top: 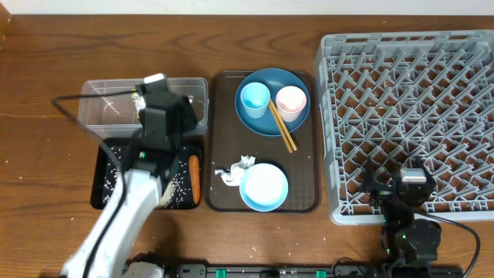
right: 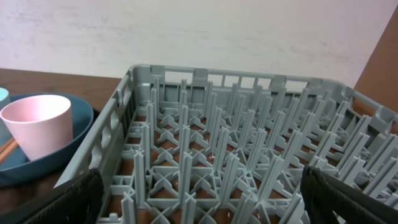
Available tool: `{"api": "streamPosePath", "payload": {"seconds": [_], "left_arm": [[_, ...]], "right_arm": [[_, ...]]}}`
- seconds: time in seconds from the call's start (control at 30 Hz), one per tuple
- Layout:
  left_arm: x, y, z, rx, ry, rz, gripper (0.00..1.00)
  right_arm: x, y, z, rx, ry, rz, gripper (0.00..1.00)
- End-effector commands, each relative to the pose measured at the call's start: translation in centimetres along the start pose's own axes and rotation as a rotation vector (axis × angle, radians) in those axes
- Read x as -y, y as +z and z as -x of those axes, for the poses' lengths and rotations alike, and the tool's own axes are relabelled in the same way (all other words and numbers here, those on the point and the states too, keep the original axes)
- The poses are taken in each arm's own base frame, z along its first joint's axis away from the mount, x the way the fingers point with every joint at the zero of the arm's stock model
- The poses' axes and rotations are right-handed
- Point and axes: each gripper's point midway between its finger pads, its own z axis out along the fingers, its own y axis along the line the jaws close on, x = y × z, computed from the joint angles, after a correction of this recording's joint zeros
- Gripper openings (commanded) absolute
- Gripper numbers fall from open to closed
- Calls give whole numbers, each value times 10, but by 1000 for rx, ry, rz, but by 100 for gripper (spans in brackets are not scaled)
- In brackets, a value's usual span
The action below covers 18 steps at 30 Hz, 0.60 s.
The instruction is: Sort waste into correct bins and load items into the dishwasher rack
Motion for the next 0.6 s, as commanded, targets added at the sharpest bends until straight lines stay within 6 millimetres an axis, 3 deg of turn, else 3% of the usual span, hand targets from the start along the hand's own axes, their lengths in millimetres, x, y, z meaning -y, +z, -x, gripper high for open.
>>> {"api": "streamPosePath", "payload": {"seconds": [0.0, 0.1, 0.27, 0.4, 0.57], "left_arm": [[25, -41, 3, 6, -74, -108, 65], [28, -73, -26, -88, -86, -131, 65], [23, -106, -86, -296, -59, -99, 65], [29, -115, -119, -400, 20, -98, 71], [50, -111, -135, -435, 84, -130, 75]], "right_arm": [[1, 0, -1, -3, -9, -2, 99], [1, 0, -1, -3, -9, -2, 99], [1, 0, -1, -3, -9, -2, 99], [1, 0, -1, -3, -9, -2, 99], [1, 0, -1, -3, -9, -2, 99]]}}
